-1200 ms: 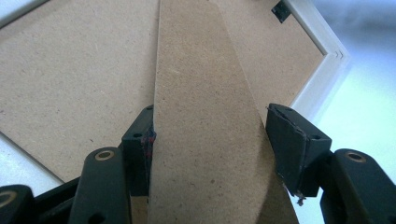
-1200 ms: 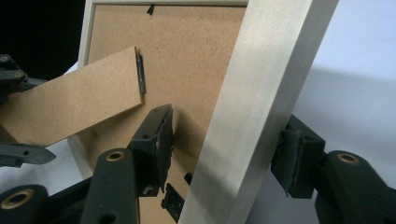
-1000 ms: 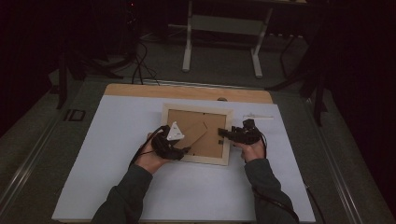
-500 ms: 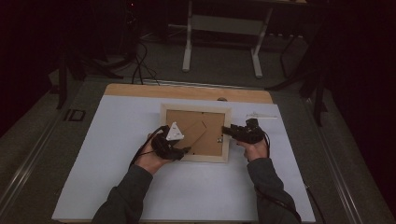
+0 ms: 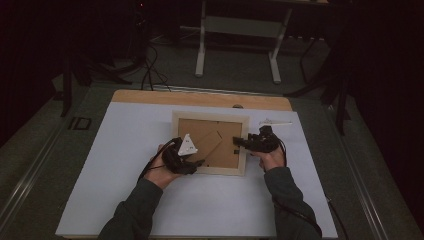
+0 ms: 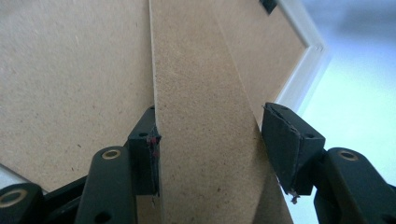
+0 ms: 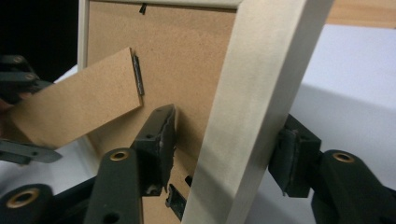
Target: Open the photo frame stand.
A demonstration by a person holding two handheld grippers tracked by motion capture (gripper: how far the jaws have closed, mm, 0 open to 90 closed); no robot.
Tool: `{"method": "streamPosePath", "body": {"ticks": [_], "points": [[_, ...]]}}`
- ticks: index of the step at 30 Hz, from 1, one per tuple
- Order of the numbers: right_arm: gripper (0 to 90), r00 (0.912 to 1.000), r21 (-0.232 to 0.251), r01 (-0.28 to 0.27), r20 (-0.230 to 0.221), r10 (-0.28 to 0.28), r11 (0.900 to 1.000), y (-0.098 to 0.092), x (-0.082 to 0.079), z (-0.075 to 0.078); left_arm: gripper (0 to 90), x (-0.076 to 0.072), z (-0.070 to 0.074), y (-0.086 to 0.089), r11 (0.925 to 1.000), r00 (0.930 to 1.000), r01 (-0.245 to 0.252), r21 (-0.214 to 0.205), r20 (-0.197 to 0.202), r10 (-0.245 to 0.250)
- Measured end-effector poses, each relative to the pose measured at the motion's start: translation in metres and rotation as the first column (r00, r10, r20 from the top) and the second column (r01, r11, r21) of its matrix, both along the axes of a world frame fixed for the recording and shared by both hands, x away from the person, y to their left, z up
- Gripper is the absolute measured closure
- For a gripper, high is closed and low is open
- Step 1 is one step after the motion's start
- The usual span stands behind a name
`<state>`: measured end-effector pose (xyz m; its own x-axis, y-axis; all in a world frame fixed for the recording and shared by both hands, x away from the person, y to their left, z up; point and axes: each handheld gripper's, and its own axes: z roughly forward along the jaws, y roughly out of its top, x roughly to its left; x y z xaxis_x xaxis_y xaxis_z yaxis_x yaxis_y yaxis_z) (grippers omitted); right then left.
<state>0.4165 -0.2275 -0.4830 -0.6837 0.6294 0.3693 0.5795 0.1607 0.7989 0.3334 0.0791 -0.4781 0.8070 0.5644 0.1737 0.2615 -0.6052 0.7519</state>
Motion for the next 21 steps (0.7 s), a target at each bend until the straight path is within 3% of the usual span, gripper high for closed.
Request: {"method": "streamPosePath", "body": {"ticks": [5,9,15,16,21], "points": [[52.0,0.9991,0.017,-0.005,0.043,0.004,0.9998,-0.003,-0.003,0.007,45.3,0.002,0.001,-0.003,0.9994,0.9998,-0.005,0.033,0.018,0.005],[53.9,0.9976,0.021,-0.007,0.069,0.005,0.9997,-0.006,-0.005,0.009,48.2,0.007,0.000,0.000,0.9999,0.9999,-0.010,-0.011,-0.012,0.010],[54.7,0.9947,0.004,-0.023,0.101,0.023,0.9997,-0.006,-0.007,0.011,49.2,0.010,-0.002,0.001,0.9997,0.9995,-0.023,-0.013,-0.023,0.022],[54.9,0.9939,0.000,-0.025,0.107,0.025,0.9997,-0.006,-0.007,0.012,49.2,0.011,-0.001,0.002,0.9991,0.9991,-0.030,-0.031,-0.030,0.029],[56.2,0.9881,-0.015,-0.020,0.152,0.022,0.9997,-0.003,-0.011,0.016,49.8,0.016,-0.003,0.003,0.9973,0.9971,-0.073,-0.004,-0.024,0.073]]}}
